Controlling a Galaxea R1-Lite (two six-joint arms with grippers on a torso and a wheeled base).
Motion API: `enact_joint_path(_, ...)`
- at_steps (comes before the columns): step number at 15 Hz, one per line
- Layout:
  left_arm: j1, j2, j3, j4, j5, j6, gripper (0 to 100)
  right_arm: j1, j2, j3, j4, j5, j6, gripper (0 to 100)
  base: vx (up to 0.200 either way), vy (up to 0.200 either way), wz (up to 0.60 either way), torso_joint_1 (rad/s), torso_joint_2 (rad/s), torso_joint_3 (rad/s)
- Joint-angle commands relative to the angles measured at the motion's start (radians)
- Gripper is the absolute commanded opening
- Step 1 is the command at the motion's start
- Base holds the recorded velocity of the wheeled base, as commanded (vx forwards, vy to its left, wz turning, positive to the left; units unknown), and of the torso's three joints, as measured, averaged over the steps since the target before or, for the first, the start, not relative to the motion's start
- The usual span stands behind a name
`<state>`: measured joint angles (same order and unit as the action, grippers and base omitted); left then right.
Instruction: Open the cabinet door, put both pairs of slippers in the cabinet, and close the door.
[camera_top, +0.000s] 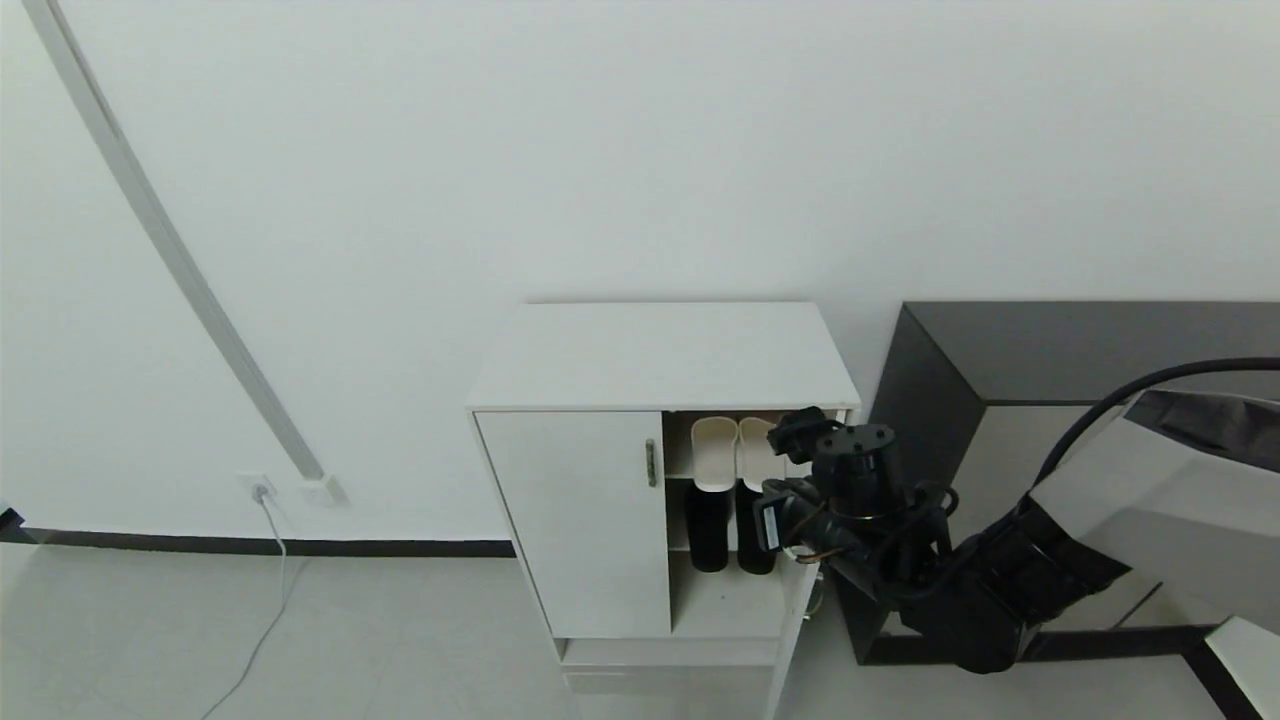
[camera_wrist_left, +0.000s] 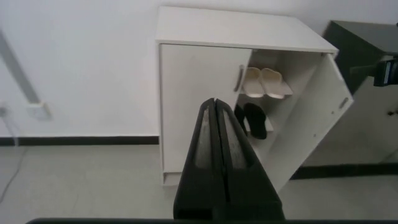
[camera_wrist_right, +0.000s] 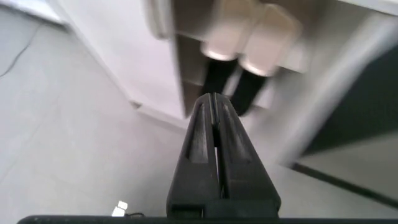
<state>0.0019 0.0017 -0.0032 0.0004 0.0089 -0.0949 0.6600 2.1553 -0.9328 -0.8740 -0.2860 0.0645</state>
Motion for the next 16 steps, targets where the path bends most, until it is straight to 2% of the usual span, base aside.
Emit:
enact_joint_path(1,0.0,0.0,0.0,0.001,0.0,0.0,0,-0.016,-0.002,0.012,-0.003,-0.001,-0.022,0,0.0,0.0,0.0,0.0,0.0,0.0)
enact_joint_path(6,0.0,0.001,0.0,0.001,0.0,-0.002,0,-0.112,-0.051,0.114,0.001,-0.004,-0.172,0,0.0,0.0,0.0,0.0,0.0,0.0)
enact_joint_path(10,0.0,0.0,0.0,0.001,0.0,-0.002,0,-0.168,-0.069,0.14,0.009,-0.001,-0.21,0,0.0,0.0,0.0,0.0,0.0,0.0)
enact_joint_path(16,0.0,0.0,0.0,0.001,0.0,-0.002,0,-0.183,-0.049,0.18,0.084,0.042,-0.249,0,0.0,0.0,0.0,0.0,0.0,0.0)
